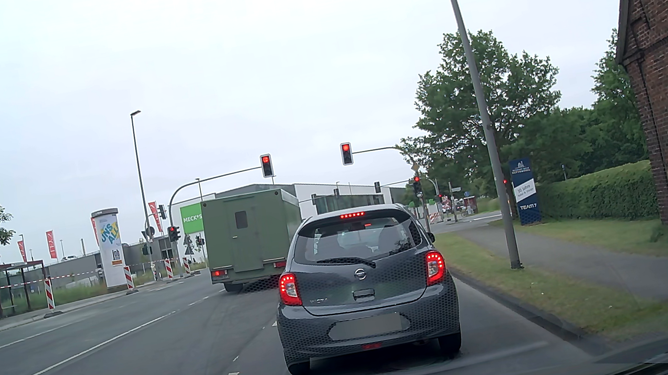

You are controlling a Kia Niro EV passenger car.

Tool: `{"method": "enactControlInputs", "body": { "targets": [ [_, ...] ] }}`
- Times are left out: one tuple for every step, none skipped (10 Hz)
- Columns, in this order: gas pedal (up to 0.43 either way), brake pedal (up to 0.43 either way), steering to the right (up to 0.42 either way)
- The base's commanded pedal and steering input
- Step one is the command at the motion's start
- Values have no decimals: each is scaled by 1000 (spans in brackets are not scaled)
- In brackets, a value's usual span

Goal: Follow the waypoints while adhering to traffic rules and regulations

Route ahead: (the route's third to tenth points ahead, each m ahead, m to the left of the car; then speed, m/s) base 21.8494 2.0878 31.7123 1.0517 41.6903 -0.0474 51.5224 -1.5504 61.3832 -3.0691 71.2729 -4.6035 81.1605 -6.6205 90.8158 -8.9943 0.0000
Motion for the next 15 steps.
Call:
{"method": "enactControlInputs", "body": {
  "targets": [
    [0,0,-2],
    [0,0,-2],
    [0,0,-2],
    [0,0,-2],
    [0,0,-2],
    [0,0,-2],
    [0,0,-2],
    [0,0,-2],
    [0,0,-2],
    [0,0,-2],
    [0,0,-2],
    [0,0,-2],
    [0,0,-2],
    [0,0,-2],
    [0,0,-2]
  ]
}}
